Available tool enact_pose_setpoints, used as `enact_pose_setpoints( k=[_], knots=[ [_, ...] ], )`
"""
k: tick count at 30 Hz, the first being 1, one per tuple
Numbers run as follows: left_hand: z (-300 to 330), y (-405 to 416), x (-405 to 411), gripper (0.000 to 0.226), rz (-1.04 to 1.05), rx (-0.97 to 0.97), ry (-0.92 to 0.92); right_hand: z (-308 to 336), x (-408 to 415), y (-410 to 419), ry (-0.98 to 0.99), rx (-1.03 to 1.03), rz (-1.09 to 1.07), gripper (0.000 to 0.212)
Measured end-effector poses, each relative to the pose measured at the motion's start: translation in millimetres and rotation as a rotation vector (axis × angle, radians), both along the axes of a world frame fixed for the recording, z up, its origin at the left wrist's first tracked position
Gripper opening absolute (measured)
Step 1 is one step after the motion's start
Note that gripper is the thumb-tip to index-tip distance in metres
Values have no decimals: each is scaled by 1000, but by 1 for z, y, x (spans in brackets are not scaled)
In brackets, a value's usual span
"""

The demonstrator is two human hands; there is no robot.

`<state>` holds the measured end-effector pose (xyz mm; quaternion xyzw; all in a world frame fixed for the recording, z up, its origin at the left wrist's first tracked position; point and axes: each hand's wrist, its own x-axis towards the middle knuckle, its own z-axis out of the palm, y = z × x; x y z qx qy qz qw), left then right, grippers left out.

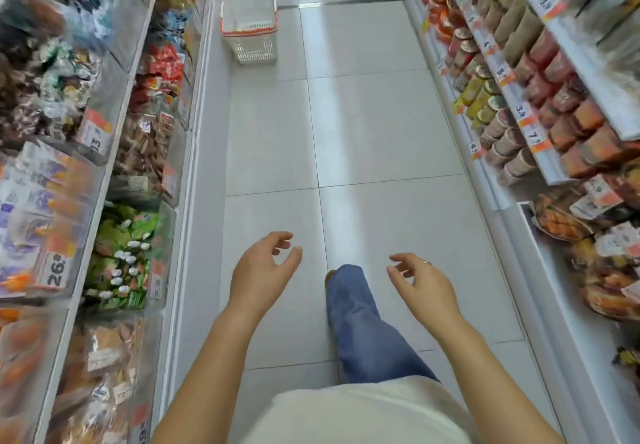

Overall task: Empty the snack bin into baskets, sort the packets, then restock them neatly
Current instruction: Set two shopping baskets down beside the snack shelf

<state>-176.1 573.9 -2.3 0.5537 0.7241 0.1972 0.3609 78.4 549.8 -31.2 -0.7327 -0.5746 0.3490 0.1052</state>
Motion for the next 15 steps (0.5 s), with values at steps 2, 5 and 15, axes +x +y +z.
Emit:
enact_pose_setpoints(
  k=[2, 5, 15],
  knots=[
    [-2, 50, -4, 30, 14, -12, 7, 3, -7, 63, 12, 11, 33, 32],
    [-2, 117, -14, 32, 48, -50, 13, 20, -24, 159, 12, 47, 110, 31],
    [-23, 323, -70, 34, 194, -139, -6, 46, -102, 439, 54, 145, 273, 29]
  ],
)
